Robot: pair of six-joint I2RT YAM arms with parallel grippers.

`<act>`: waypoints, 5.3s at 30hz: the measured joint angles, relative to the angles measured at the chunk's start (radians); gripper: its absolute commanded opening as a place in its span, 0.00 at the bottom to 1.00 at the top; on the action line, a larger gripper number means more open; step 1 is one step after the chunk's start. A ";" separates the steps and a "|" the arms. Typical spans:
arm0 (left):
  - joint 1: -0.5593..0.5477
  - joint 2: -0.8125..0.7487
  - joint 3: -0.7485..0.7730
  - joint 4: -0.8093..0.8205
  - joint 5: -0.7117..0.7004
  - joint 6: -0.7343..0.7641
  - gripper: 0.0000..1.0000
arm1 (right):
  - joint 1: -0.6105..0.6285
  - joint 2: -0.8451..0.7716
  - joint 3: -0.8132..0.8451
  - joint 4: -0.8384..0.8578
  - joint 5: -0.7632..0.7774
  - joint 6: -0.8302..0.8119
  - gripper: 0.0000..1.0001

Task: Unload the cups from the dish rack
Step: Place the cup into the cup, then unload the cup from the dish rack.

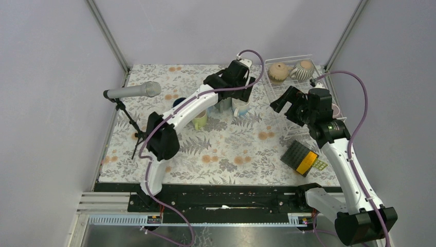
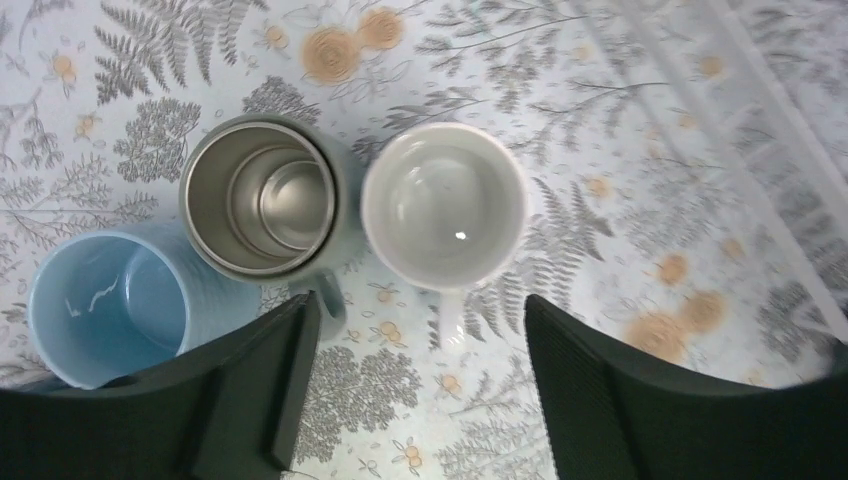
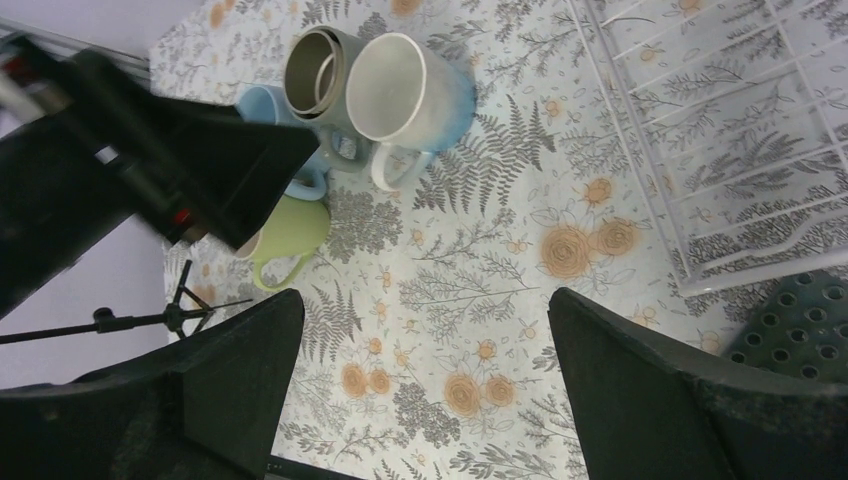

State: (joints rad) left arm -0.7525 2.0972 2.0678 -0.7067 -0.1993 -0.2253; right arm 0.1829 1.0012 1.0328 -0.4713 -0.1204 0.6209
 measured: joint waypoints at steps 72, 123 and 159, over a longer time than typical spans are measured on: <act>-0.193 -0.722 -0.768 0.161 0.179 -0.074 0.99 | -0.360 0.594 0.175 0.014 0.502 -0.213 0.74; -0.169 -0.719 -0.797 0.214 0.261 -0.122 0.99 | -0.359 0.506 0.150 -0.051 0.446 -0.165 0.00; -0.117 -0.846 -1.403 0.979 0.245 -0.711 0.99 | 0.031 0.298 0.113 0.124 0.018 0.056 0.00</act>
State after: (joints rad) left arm -0.8696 1.2514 0.6651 0.2722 0.0452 -0.9363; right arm 0.2134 1.2991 1.1454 -0.3473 -0.1020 0.6769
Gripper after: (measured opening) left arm 0.987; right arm 0.235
